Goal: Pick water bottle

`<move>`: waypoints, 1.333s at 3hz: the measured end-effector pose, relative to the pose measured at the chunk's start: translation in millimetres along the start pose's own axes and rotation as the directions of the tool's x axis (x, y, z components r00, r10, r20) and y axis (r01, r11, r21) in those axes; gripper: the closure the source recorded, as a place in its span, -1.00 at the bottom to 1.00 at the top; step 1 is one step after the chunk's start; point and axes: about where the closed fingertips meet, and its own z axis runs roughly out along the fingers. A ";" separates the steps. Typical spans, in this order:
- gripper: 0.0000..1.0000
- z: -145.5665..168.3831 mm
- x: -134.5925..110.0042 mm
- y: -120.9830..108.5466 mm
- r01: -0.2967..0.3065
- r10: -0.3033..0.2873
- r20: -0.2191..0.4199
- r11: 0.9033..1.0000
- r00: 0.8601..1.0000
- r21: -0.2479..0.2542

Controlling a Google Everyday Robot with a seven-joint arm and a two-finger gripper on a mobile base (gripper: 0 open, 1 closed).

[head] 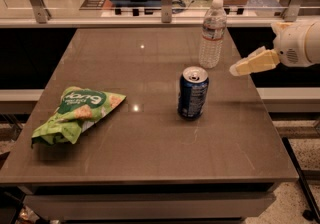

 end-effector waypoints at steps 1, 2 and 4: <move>-1.00 4.4 2.7 0.5 -0.004 0.004 0.002 1.000 1.000 -0.006; -1.00 11.5 1.5 -3.4 -0.029 0.029 0.052 1.000 0.998 0.005; -1.00 48.4 -11.2 -11.6 -0.086 0.085 0.231 0.996 0.969 -0.004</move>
Offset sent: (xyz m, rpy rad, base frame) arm 0.0212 -0.0023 -0.0080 0.1252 -0.0740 -0.0257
